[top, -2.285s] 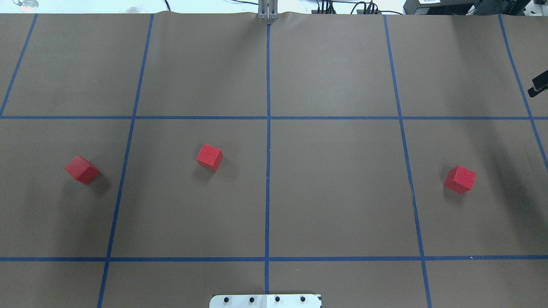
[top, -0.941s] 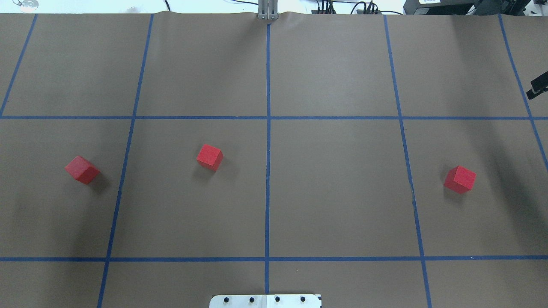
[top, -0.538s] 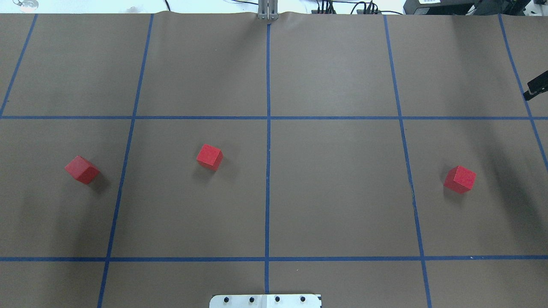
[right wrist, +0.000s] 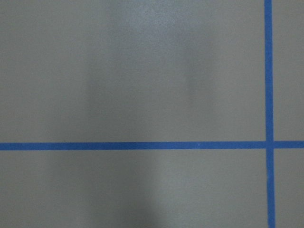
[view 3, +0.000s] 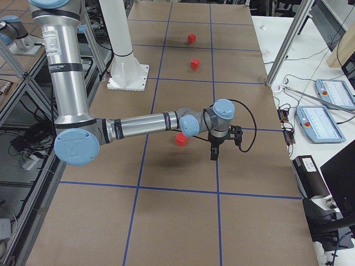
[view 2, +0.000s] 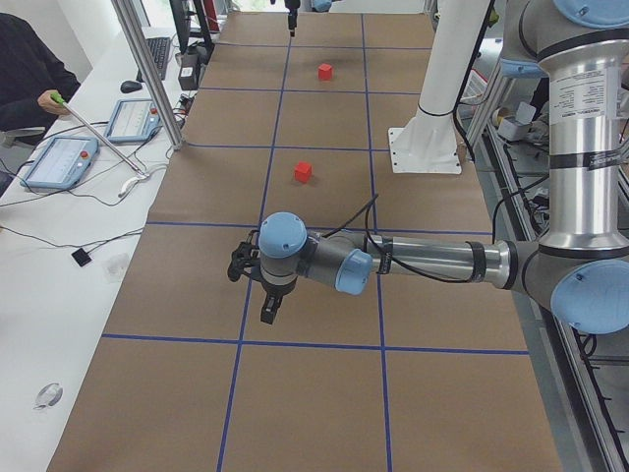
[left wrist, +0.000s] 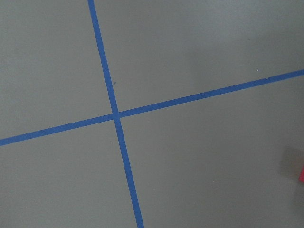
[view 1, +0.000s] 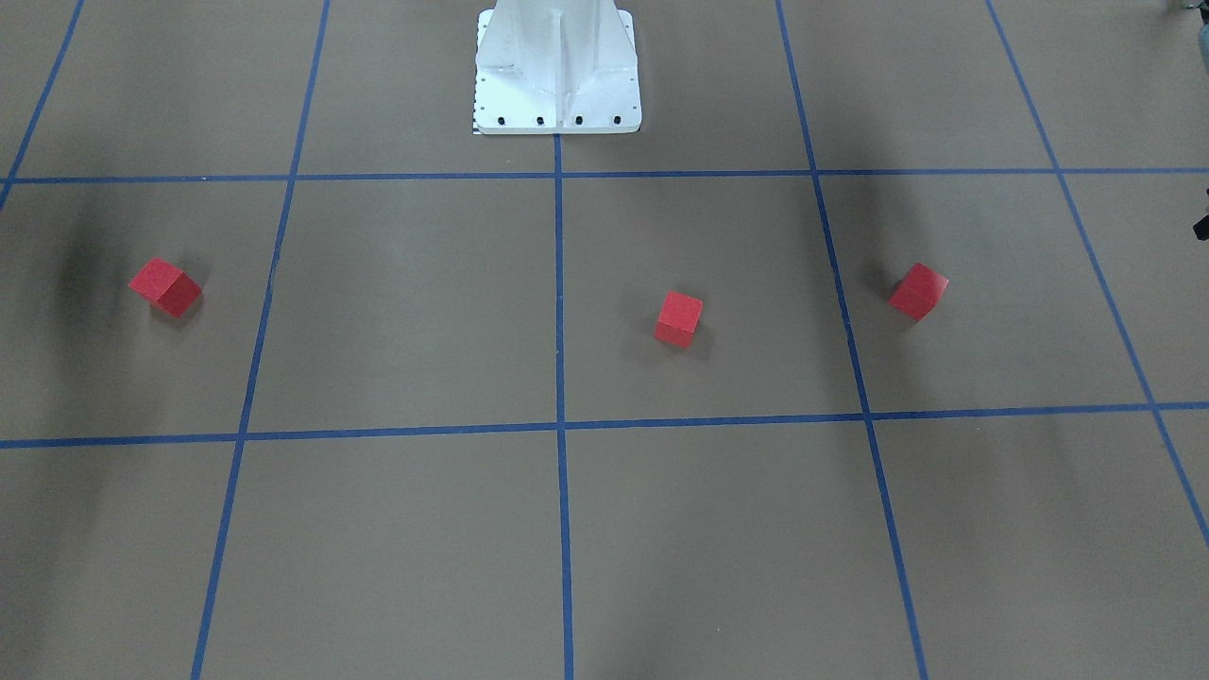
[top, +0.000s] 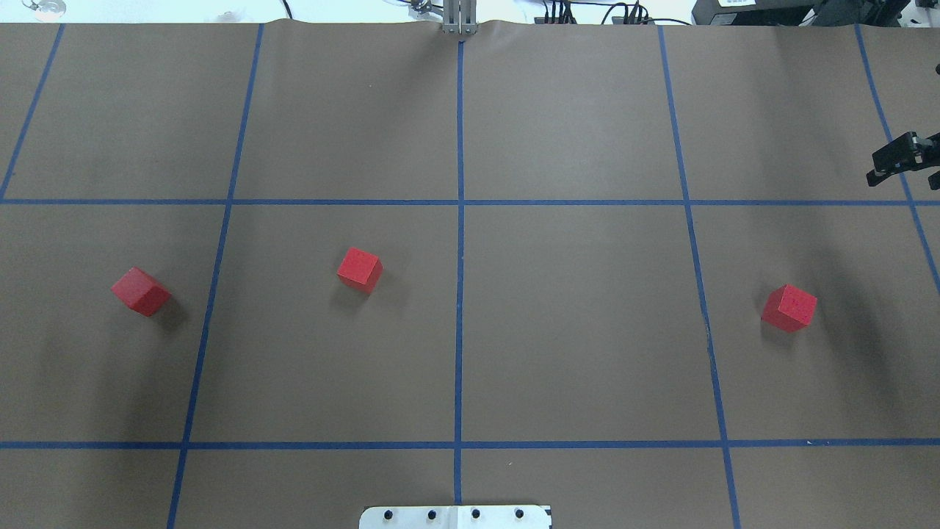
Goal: Form red blocks into L shape at center
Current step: 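Reach the right gripper down to the red cube nearest it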
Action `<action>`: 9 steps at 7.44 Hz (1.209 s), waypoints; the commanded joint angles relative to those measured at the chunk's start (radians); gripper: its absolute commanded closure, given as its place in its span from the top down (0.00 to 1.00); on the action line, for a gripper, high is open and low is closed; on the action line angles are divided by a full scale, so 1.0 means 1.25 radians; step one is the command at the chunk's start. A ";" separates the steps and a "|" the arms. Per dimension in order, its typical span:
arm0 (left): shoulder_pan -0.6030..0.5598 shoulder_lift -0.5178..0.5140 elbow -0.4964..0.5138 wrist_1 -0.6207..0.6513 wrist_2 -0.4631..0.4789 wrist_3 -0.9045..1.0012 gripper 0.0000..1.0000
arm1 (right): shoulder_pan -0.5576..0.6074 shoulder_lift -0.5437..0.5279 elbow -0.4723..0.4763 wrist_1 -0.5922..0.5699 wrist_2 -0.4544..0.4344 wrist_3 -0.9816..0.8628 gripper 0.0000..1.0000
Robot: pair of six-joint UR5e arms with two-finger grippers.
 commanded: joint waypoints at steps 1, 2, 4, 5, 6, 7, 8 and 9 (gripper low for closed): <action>0.000 0.000 0.000 -0.011 0.000 0.000 1.00 | -0.047 -0.034 0.069 0.001 -0.003 0.176 0.97; 0.000 0.000 0.000 -0.012 0.000 0.000 1.00 | -0.082 -0.059 0.108 0.038 -0.033 0.251 0.96; 0.001 -0.004 -0.001 -0.013 0.000 0.000 1.00 | -0.183 -0.130 0.120 0.237 -0.076 0.573 0.95; 0.001 -0.008 -0.001 -0.013 0.000 0.000 1.00 | -0.226 -0.161 0.119 0.286 -0.093 0.621 0.95; 0.001 -0.010 -0.001 -0.013 0.000 0.000 1.00 | -0.246 -0.165 0.117 0.292 -0.093 0.641 0.96; 0.001 -0.010 -0.006 -0.012 0.000 0.000 1.00 | -0.266 -0.166 0.117 0.292 -0.095 0.656 0.96; 0.000 -0.008 -0.009 -0.013 0.000 0.000 1.00 | -0.276 -0.166 0.117 0.292 -0.095 0.661 0.96; 0.000 -0.008 -0.014 -0.012 0.001 0.000 1.00 | -0.279 -0.165 0.119 0.292 -0.095 0.669 0.97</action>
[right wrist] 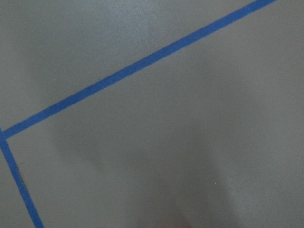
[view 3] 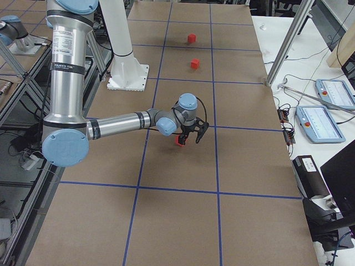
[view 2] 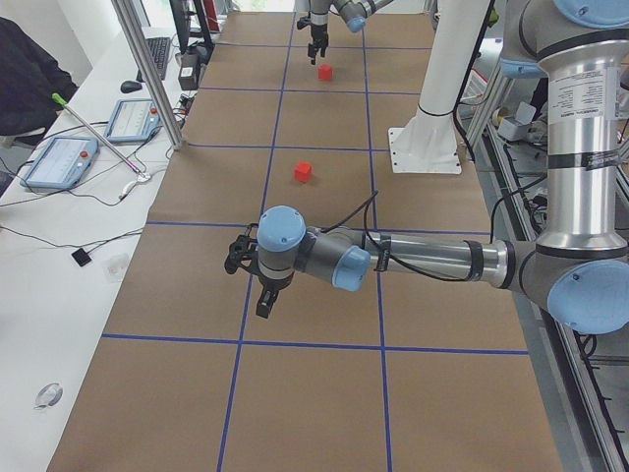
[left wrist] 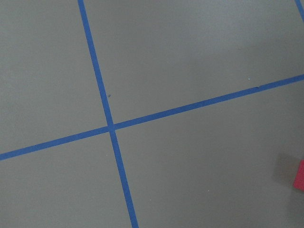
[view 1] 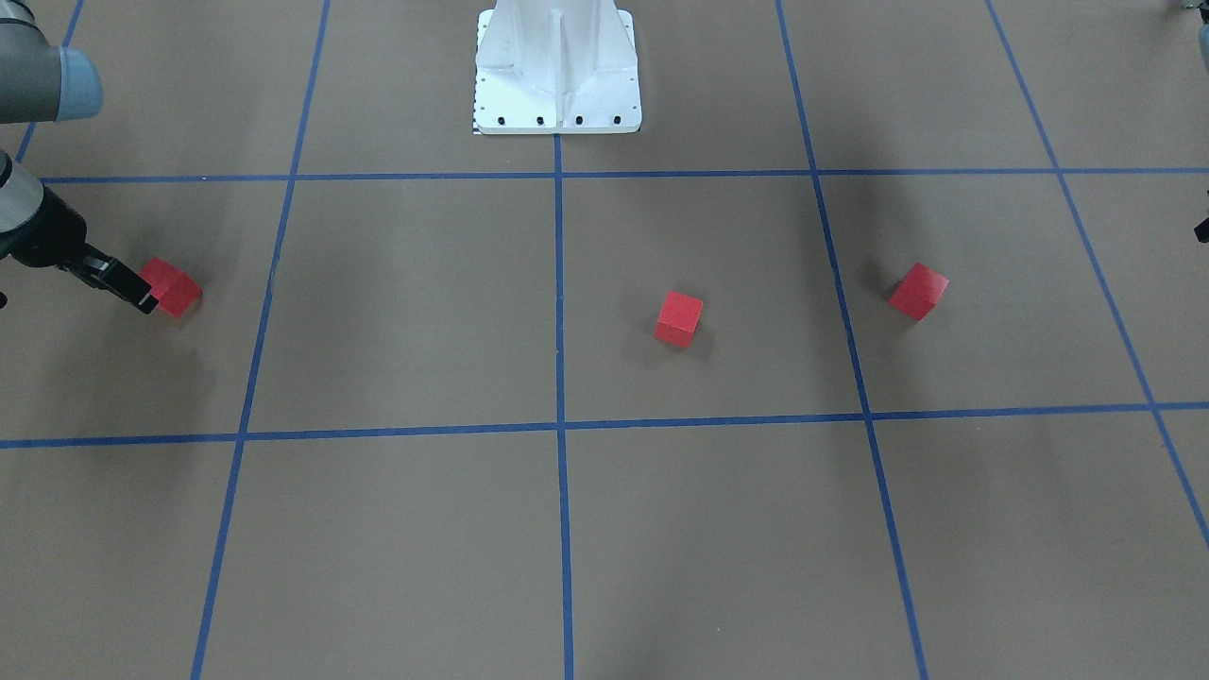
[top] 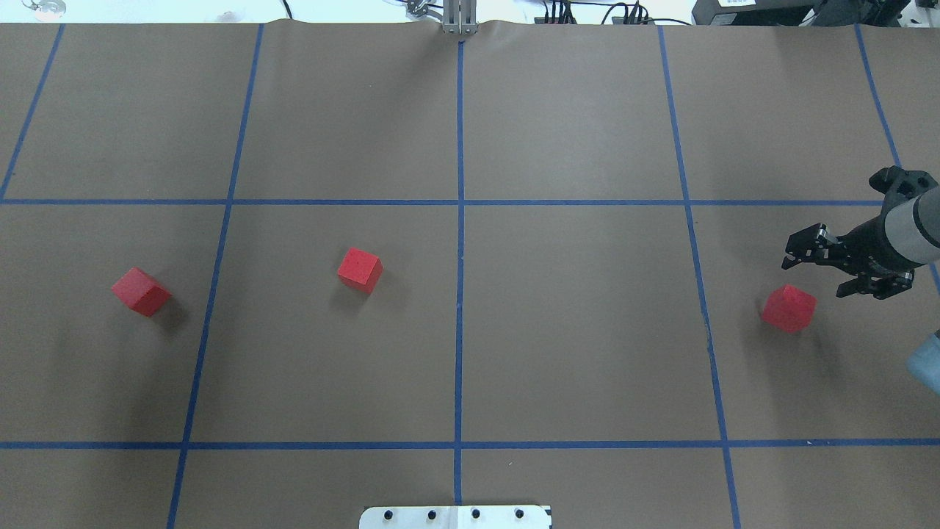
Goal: Form red blocks into L shape at center
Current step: 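Reach the right gripper down to the red cube nearest it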
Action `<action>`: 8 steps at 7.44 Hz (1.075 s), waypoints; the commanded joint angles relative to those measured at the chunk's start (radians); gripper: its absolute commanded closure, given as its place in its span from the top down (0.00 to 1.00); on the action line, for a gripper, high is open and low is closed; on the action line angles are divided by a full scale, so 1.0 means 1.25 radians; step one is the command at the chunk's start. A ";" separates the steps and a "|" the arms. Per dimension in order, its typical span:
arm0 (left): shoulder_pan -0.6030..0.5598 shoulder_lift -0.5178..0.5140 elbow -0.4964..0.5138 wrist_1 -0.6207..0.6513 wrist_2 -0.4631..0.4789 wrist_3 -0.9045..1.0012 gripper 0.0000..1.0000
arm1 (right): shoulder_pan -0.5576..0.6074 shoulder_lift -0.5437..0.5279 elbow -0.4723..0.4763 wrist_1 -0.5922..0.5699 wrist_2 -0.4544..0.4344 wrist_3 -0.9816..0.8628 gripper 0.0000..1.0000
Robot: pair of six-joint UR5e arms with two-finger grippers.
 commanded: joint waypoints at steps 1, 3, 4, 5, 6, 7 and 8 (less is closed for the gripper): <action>0.001 0.002 -0.014 0.002 0.001 0.000 1.00 | -0.020 -0.001 0.000 0.002 -0.002 0.015 0.97; -0.001 0.004 -0.016 0.002 0.001 0.000 1.00 | -0.035 -0.001 -0.001 0.002 -0.004 0.019 0.97; -0.001 0.004 -0.016 0.002 0.001 0.000 1.00 | -0.043 -0.001 -0.002 0.002 -0.008 0.033 0.97; -0.001 0.004 -0.019 0.002 0.001 0.000 1.00 | -0.050 0.000 -0.002 0.002 -0.010 0.040 0.97; -0.001 0.006 -0.020 0.002 0.003 0.000 1.00 | -0.077 -0.001 -0.005 0.000 -0.053 0.062 0.97; -0.001 0.006 -0.020 0.002 0.005 0.000 1.00 | -0.098 0.000 -0.006 -0.003 -0.078 0.063 0.95; -0.001 0.007 -0.020 0.002 0.005 0.000 1.00 | -0.098 0.001 -0.004 -0.007 -0.071 0.063 0.60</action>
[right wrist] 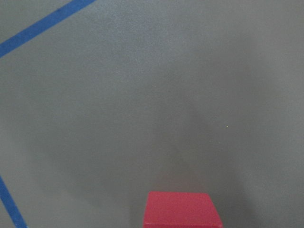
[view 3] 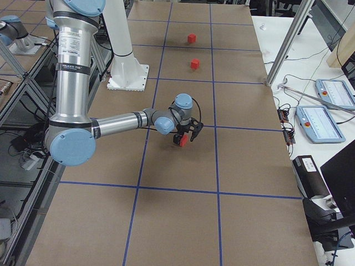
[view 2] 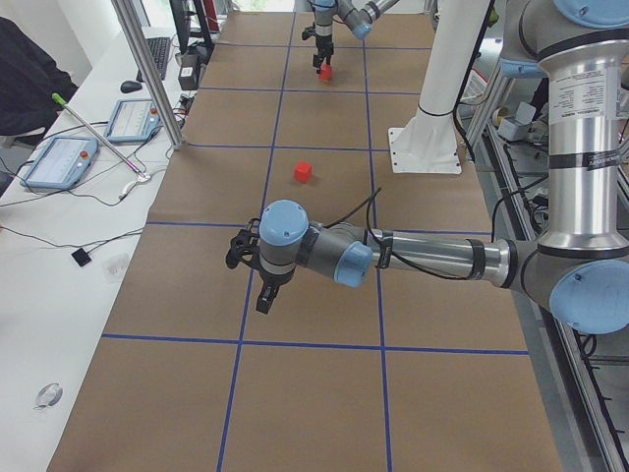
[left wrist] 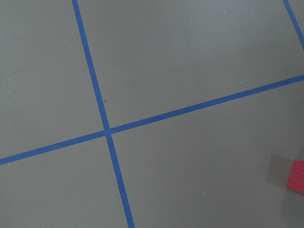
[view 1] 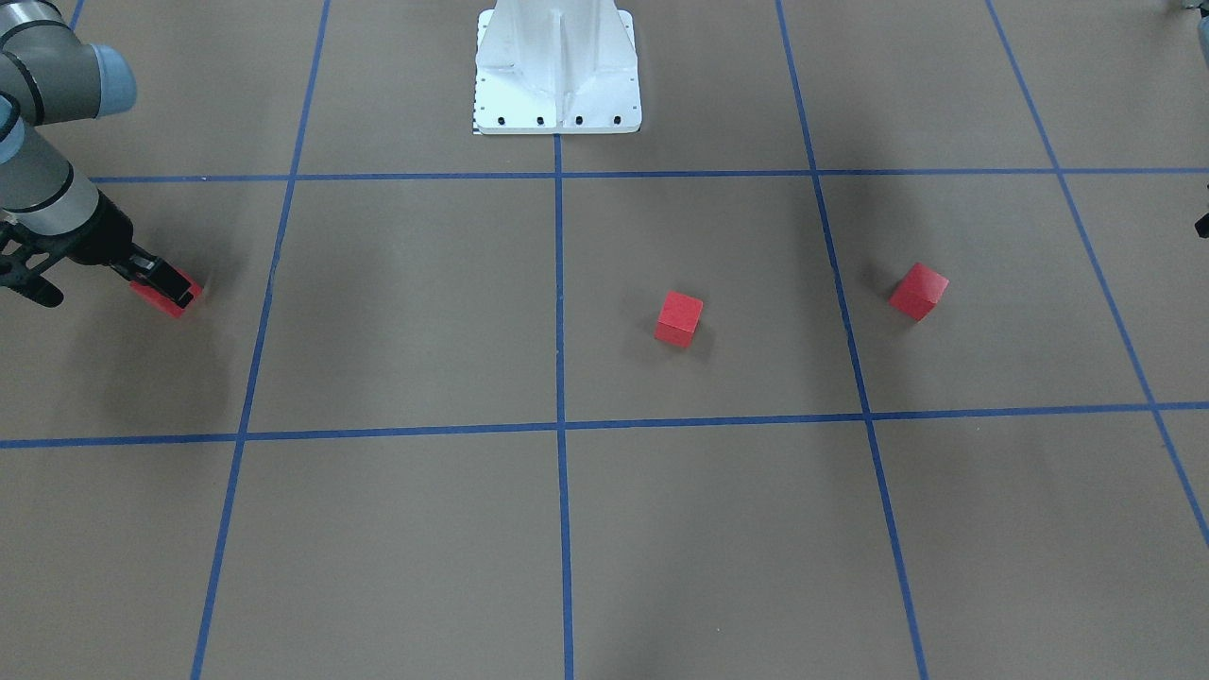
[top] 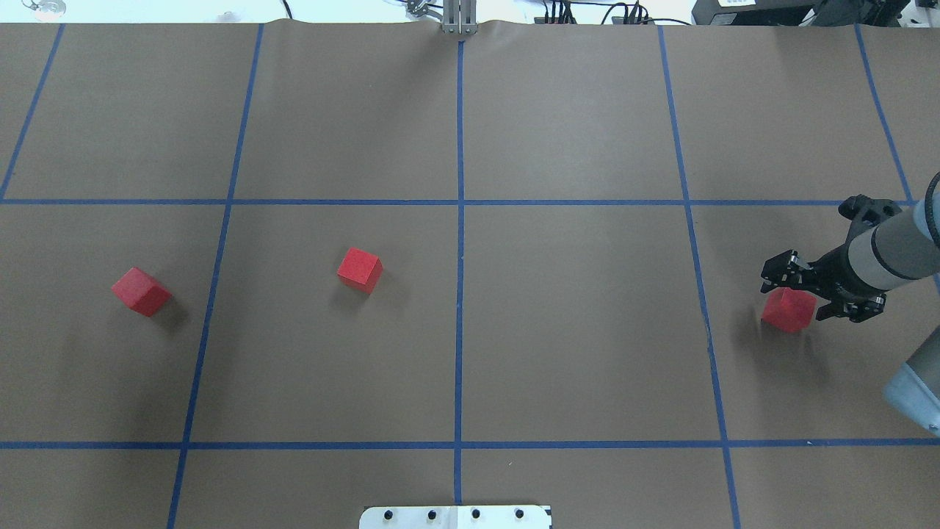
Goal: Form red blocks into L shape at center
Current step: 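Reach the right gripper down to the red cube nearest it, then close the right gripper on the red cube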
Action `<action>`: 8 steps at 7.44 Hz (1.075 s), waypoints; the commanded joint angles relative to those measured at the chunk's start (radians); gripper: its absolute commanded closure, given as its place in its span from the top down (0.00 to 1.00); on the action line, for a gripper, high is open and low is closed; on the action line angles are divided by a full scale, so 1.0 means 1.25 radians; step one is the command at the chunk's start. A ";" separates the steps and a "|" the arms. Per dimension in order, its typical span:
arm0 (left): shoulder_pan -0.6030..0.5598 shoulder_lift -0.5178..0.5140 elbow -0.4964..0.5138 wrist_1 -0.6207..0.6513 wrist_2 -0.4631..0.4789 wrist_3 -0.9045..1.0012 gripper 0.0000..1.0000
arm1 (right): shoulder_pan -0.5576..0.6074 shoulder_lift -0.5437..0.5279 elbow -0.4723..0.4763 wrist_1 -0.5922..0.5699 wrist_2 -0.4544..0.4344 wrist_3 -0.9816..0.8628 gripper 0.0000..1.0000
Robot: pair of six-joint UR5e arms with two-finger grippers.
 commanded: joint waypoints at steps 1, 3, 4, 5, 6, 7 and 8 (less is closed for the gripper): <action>0.000 0.001 0.000 0.000 0.002 0.000 1.00 | -0.010 0.005 0.000 -0.007 0.014 0.007 0.01; 0.000 0.001 0.000 0.000 0.002 0.000 1.00 | -0.009 0.011 0.006 -0.006 0.034 0.007 0.00; 0.000 0.001 -0.002 0.000 0.000 0.000 1.00 | -0.009 0.021 0.017 -0.007 0.034 0.008 0.00; 0.000 0.001 -0.004 -0.009 0.000 0.000 1.00 | -0.011 0.056 0.021 -0.007 0.029 0.008 0.00; 0.001 -0.001 -0.015 -0.023 -0.002 0.000 1.00 | -0.027 0.117 0.021 -0.008 0.026 0.008 0.00; 0.005 -0.007 -0.014 -0.029 -0.002 0.000 1.00 | -0.063 0.166 0.018 -0.019 0.018 0.008 0.00; 0.026 -0.022 -0.015 -0.027 -0.003 0.000 1.00 | -0.074 0.253 0.019 -0.091 0.012 0.008 0.00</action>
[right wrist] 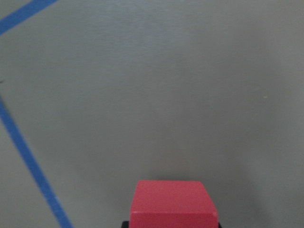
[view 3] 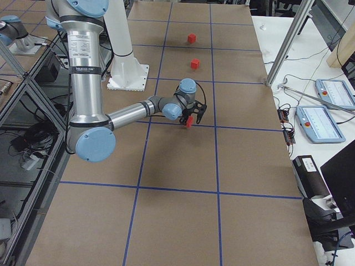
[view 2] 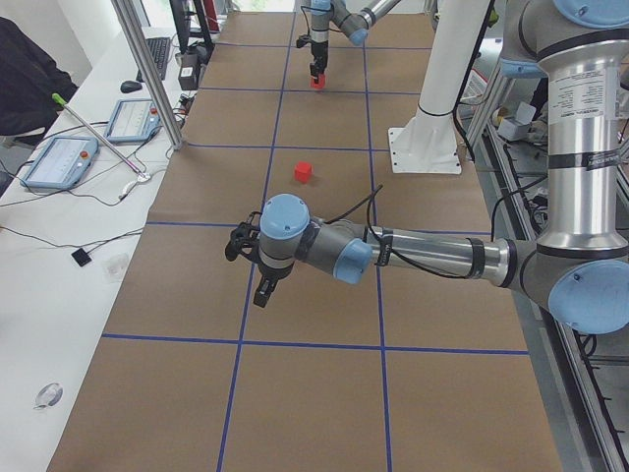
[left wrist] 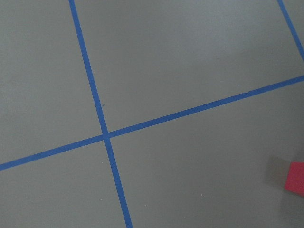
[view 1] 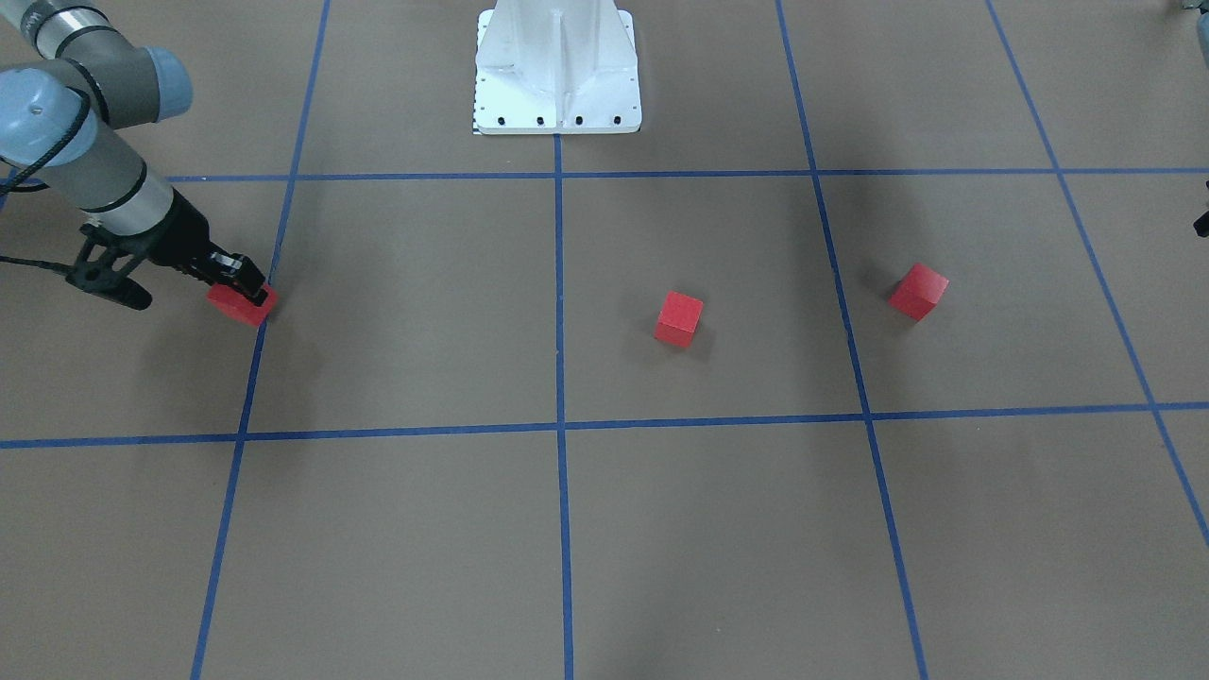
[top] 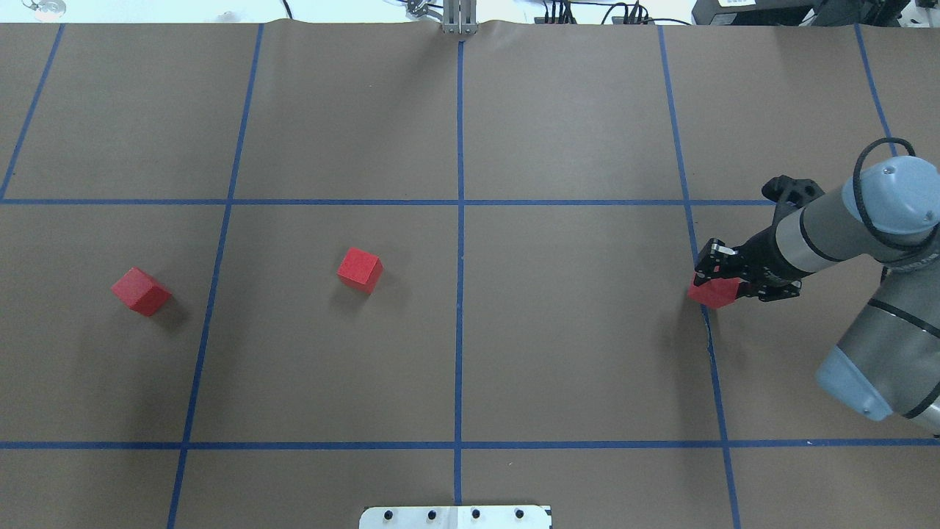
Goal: Form red blocks into L shape at center
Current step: 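Carry the red cube with the right gripper to the table center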
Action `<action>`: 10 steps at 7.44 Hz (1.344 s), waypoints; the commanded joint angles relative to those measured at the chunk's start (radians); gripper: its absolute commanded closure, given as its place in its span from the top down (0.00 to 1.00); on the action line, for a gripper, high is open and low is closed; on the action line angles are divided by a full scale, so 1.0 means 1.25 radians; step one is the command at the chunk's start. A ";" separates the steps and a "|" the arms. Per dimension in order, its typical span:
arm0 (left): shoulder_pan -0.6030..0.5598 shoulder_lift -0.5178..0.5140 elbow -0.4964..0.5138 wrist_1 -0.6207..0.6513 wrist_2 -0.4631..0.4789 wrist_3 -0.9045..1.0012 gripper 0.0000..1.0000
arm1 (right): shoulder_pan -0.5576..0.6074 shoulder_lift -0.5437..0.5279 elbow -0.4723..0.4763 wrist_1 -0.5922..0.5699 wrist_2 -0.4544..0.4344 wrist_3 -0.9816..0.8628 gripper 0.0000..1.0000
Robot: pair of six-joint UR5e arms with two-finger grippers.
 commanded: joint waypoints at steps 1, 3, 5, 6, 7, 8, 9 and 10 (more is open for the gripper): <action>0.029 -0.014 0.002 -0.004 -0.001 0.000 1.00 | -0.047 0.206 0.002 -0.180 -0.023 -0.001 0.00; 0.035 -0.009 0.014 -0.008 0.005 0.002 1.00 | -0.119 0.326 -0.008 -0.274 -0.096 -0.032 0.00; 0.042 -0.018 0.014 -0.005 0.006 0.000 1.00 | -0.158 0.417 -0.071 -0.283 -0.136 -0.080 0.00; 0.052 -0.023 0.014 -0.004 0.006 -0.001 1.00 | -0.185 0.469 -0.130 -0.291 -0.156 -0.082 0.00; 0.052 -0.023 0.011 -0.004 0.005 -0.001 1.00 | -0.209 0.496 -0.164 -0.293 -0.183 -0.085 0.00; 0.052 -0.023 0.011 -0.004 0.005 -0.001 1.00 | -0.221 0.528 -0.203 -0.293 -0.193 -0.075 0.00; 0.052 -0.023 0.013 -0.004 0.005 0.000 1.00 | -0.222 0.569 -0.254 -0.294 -0.193 -0.061 0.00; 0.052 -0.023 0.013 -0.004 0.006 -0.001 1.00 | -0.226 0.568 -0.258 -0.294 -0.193 -0.057 0.00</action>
